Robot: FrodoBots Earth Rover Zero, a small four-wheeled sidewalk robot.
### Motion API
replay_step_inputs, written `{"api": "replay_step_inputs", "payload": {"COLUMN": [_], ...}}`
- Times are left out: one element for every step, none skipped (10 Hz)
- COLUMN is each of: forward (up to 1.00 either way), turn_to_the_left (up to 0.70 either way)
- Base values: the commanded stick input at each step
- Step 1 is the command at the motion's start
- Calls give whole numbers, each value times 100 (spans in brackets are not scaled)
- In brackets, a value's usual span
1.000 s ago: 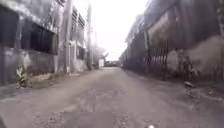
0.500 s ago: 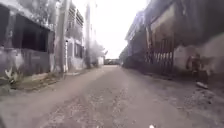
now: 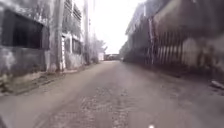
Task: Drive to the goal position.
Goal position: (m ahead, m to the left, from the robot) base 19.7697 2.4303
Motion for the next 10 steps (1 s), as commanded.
{"api": "replay_step_inputs", "payload": {"forward": [70, 70, 70, 70, 70, 70, 70, 70, 70, 70], "turn_to_the_left": [0, 0, 0, 0, 0, 0, 0, 0, 0, 0]}}
